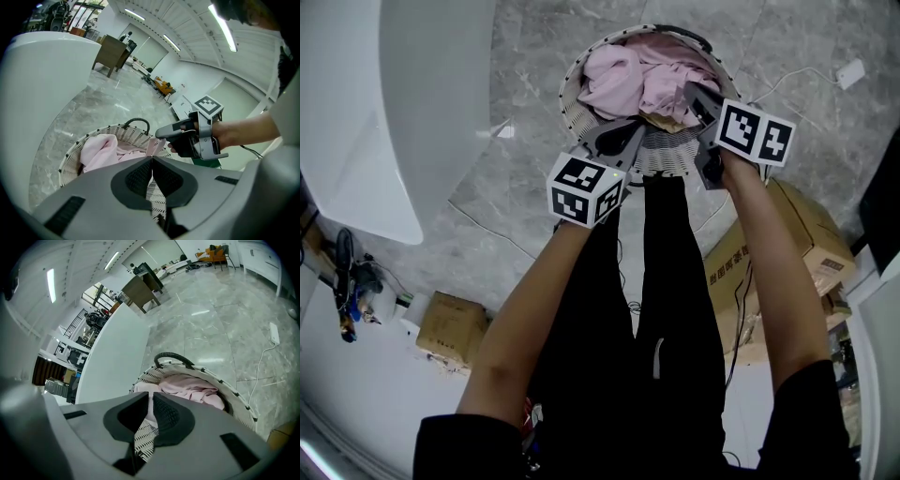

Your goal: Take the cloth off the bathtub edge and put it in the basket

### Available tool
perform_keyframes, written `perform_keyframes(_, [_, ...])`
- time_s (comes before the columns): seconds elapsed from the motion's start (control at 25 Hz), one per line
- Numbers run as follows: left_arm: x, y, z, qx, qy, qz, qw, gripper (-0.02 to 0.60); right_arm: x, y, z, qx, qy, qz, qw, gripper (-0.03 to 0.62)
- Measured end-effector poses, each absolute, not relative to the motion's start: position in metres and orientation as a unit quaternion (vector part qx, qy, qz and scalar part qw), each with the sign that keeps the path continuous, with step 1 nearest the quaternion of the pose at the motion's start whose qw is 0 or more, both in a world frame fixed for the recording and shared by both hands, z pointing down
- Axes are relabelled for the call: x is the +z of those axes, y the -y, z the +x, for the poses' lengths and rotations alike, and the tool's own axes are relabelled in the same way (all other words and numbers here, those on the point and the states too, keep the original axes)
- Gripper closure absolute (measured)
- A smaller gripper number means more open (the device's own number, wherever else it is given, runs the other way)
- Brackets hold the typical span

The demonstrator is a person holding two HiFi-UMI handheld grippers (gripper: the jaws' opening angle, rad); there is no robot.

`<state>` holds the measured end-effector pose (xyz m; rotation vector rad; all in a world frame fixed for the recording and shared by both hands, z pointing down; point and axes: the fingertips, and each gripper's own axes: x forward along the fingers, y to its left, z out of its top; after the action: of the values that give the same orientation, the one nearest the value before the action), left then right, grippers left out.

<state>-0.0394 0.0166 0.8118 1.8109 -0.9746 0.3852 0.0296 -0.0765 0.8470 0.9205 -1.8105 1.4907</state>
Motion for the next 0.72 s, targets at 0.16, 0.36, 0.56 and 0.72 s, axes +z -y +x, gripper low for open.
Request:
perform_keyframes(0.16, [0.811,-0.021,-0.041,0.154,0.405,0.747,0.504,0.565,0.849,0.066,0.035,0.544,0.688,0.35,0.329,0.548])
perform_keyframes(0.36, [0.806,-0.024,-0.034,0.156,0.402,0.75,0.502,0.565,0.843,0.043,0.045,0.532,0.686,0.346,0.355,0.439])
perform_keyframes(0.56, [0.79,-0.018,-0.023,0.156,0.398,0.761,0.487,0.565,0.832,0.029,0.052,0.534,0.691,0.342,0.348,0.439])
perform_keyframes(0.72, [0.764,-0.012,-0.015,0.145,0.405,0.767,0.476,0.565,0.797,0.028,0.05,0.492,0.729,0.32,0.353,0.439])
